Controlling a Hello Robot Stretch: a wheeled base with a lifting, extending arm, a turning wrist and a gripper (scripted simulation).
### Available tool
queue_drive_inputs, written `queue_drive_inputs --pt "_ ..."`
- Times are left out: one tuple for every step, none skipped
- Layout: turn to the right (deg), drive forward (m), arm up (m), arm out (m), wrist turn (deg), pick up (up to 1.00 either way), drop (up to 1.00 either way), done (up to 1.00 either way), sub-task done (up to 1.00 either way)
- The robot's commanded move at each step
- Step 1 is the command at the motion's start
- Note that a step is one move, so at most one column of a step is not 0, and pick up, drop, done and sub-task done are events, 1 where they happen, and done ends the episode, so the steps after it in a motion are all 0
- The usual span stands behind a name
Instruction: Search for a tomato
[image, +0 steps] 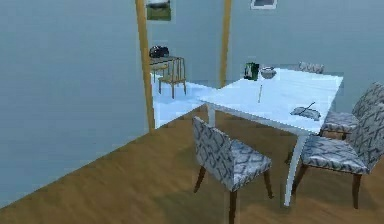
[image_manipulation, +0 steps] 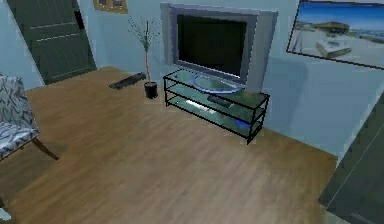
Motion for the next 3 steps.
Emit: queue_drive_inputs --pt "-15.0 0.0 0.0 0.0 0.0 0.0 0.0 0.0 0.0" --pt "0.0 1.0 0.0 0.0 0.0 0.0 0.0 0.0 0.0" --pt "0.0 0.45 0.0 0.0 0.0 0.0 0.0 0.0 0.0"
